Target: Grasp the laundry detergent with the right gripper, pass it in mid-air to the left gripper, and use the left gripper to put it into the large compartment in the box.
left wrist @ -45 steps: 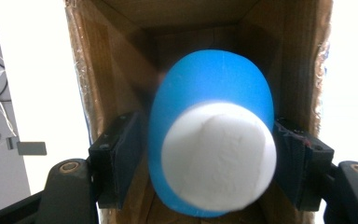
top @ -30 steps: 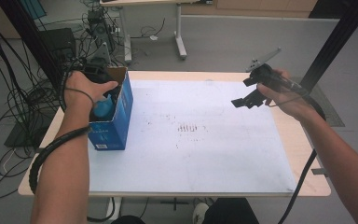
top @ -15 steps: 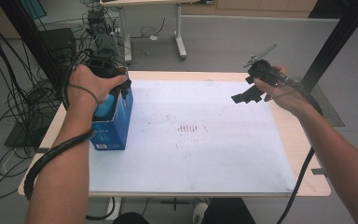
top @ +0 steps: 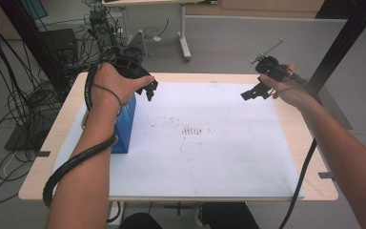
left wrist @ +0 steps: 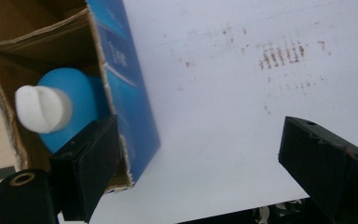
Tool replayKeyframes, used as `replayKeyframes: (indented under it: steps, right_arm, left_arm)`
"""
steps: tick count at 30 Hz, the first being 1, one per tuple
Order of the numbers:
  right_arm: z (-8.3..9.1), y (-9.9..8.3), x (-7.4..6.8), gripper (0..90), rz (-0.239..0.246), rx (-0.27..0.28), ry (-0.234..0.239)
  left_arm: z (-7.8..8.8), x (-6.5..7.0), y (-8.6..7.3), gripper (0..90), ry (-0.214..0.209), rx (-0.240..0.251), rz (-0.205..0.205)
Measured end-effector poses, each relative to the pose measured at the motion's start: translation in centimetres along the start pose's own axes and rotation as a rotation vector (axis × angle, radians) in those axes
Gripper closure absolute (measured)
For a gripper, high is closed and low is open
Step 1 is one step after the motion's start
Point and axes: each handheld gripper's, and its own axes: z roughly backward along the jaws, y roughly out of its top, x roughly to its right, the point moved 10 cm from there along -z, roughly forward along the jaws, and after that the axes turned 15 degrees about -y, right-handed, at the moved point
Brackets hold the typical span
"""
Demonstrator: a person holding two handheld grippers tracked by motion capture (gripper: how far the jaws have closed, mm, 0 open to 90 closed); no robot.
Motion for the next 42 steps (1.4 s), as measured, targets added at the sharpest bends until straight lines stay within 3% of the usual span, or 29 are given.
replayKeyframes:
  steps: [8, 15, 31, 42]
  right_arm:
    - [-0.8, -0.3, 1.7, 0.3, -0.054, -0.053, -0.037]
    - [-0.8, 0.3, 1.8, 0.3, -0.052, -0.064, -0.061]
    - [0.5, 0.9, 1.9, 0.3, -0.04, -0.057, -0.086]
    - [0.3, 1.2, 1.5, 0.3, -0.034, -0.063, -0.088]
  left_arm:
    - [-0.6, 2.8, 0.8, 13.3, -0.021, -0.017, -0.038]
    - [-0.8, 4.8, 1.5, 13.0, -0.041, -0.001, -0.059]
    - [-1.1, 5.1, 1.0, 13.2, -0.045, -0.01, -0.066]
    - [-1.1, 4.9, 0.9, 13.3, -0.044, -0.008, -0.064]
